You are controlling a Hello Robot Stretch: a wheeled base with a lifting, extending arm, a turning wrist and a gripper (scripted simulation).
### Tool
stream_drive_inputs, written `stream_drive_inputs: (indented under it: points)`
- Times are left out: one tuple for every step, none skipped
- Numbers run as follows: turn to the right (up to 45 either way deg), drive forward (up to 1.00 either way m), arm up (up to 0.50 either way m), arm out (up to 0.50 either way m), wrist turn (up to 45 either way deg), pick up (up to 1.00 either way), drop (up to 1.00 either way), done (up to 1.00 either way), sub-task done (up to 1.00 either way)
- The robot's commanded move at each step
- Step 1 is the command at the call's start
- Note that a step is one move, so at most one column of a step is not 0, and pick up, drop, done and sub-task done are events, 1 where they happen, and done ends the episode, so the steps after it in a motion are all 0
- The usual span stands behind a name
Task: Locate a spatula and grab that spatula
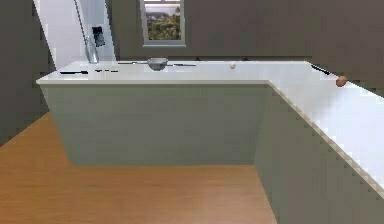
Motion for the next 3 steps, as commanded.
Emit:
stream_drive_inputs:
  points:
    - [-12.0, 0.00, 0.00, 0.00, 0.0, 0.00, 0.00, 0.00, 0.00]
    - [-3.0, 0.00, 0.00, 0.00, 0.0, 0.00, 0.00, 0.00, 0.00]
    - [45.0, 0.00, 0.00, 0.00, 0.0, 0.00, 0.00, 0.00, 0.00]
